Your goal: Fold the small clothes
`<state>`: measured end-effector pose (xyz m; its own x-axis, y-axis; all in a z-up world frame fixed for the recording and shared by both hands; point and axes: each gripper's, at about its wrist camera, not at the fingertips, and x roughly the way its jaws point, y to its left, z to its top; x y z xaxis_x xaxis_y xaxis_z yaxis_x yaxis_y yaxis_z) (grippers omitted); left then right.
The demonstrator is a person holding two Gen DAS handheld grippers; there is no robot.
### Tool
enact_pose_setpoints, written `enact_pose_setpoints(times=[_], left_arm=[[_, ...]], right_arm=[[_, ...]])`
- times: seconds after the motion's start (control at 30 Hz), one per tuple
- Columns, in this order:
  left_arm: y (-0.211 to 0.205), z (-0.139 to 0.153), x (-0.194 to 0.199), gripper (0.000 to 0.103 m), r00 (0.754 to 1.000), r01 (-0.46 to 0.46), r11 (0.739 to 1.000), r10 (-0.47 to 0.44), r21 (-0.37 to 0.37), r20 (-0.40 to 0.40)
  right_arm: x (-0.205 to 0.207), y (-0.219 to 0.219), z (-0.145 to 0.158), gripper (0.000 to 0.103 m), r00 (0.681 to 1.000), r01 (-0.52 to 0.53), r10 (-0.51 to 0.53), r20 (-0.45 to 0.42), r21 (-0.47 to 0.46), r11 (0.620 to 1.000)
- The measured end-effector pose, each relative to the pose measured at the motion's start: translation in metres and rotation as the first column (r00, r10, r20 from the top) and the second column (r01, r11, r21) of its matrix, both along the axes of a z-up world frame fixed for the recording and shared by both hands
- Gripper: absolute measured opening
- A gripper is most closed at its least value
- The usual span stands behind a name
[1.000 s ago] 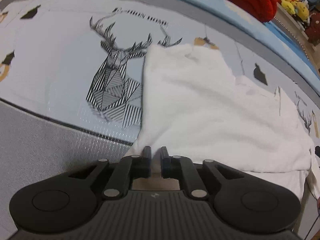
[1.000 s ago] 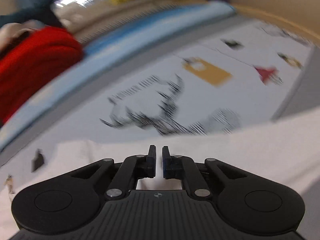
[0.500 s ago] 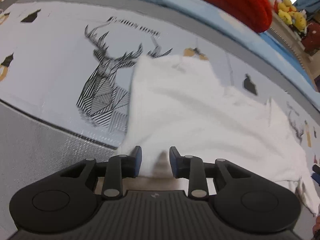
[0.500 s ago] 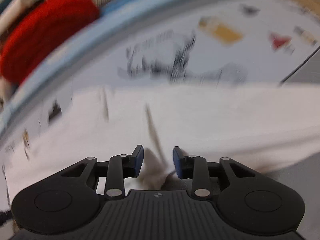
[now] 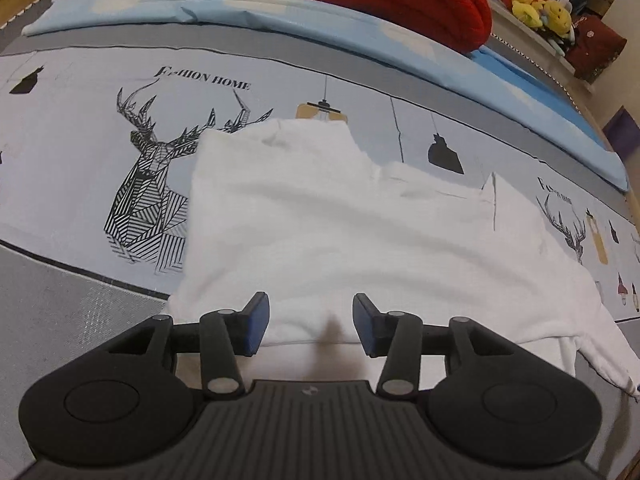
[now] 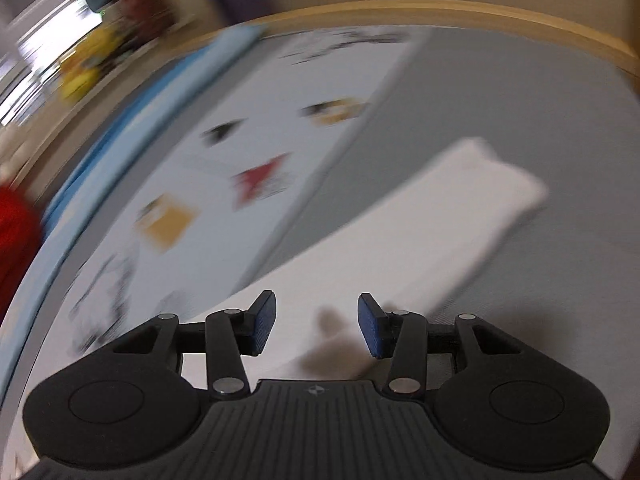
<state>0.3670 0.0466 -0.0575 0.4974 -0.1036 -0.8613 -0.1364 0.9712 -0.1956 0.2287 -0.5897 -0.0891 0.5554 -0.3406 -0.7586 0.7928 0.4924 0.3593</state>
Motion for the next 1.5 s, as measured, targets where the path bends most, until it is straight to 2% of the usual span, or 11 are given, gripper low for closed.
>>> enact_pose_setpoints(times=[0.3, 0.43, 0.57, 0.67, 0.83, 0.97, 1.1, 1.2, 1.27, 1.33, 1.5], left_arm=[[-0.003, -0.004, 0.003, 0.051, 1.0, 0.002, 1.0, -0.002, 0.004, -0.009], [0.0, -0.003, 0.003, 0.051, 1.0, 0.0, 1.0, 0.0, -0.003, -0.006], [0.009, 0.001, 0.002, 0.051, 1.0, -0.022, 1.0, 0.022, -0.014, 0.001], [0.019, 0.006, 0.0, 0.051, 0.999, -0.039, 0.999, 0.04, -0.019, 0.009], [0.043, 0.016, -0.002, 0.051, 0.996, -0.084, 0.996, 0.085, -0.037, 0.026], [0.062, 0.023, -0.004, 0.051, 0.992, -0.116, 0.992, 0.118, -0.052, 0.04], [0.078, 0.027, -0.004, 0.05, 0.989, -0.141, 0.985, 0.146, -0.098, 0.038], [0.087, 0.027, -0.002, 0.046, 0.987, -0.153, 0.978, 0.159, -0.139, 0.033], [0.091, 0.024, -0.002, 0.039, 0.986, -0.158, 0.973, 0.164, -0.17, 0.02], [0.092, 0.021, 0.0, 0.03, 0.988, -0.151, 0.967, 0.157, -0.203, 0.012], [0.085, 0.004, 0.006, 0.025, 0.991, -0.136, 0.958, 0.136, -0.252, -0.018]], right_arm=[[-0.046, -0.073, -0.042, 0.046, 0.976, 0.212, -0.216, 0.029, 0.102, 0.972], [-0.045, -0.075, -0.047, 0.006, 0.976, 0.203, -0.207, 0.06, 0.074, 0.976], [-0.039, -0.061, -0.033, 0.005, 0.971, 0.23, -0.23, 0.069, 0.007, 0.973], [-0.019, -0.035, 0.005, 0.005, 0.98, 0.19, -0.179, 0.082, -0.149, 0.97], [0.034, 0.086, 0.078, 0.005, 0.971, -0.067, 0.147, 0.191, -0.374, 0.925], [0.06, 0.221, 0.117, 0.005, 0.807, -0.346, 0.51, 0.298, -0.46, 0.817], [0.072, 0.341, 0.117, 0.006, 0.497, -0.649, 0.768, 0.404, -0.414, 0.638], [0.081, 0.409, 0.085, 0.017, 0.35, -0.866, 0.865, 0.361, -0.227, 0.445], [0.083, 0.433, 0.07, 0.017, 0.35, -0.915, 0.892, 0.287, -0.1, 0.391], [0.086, 0.44, 0.067, 0.017, 0.387, -0.918, 0.903, 0.189, -0.009, 0.396], [0.092, 0.395, 0.07, 0.036, 0.572, -0.819, 0.814, 0.103, 0.02, 0.573]])
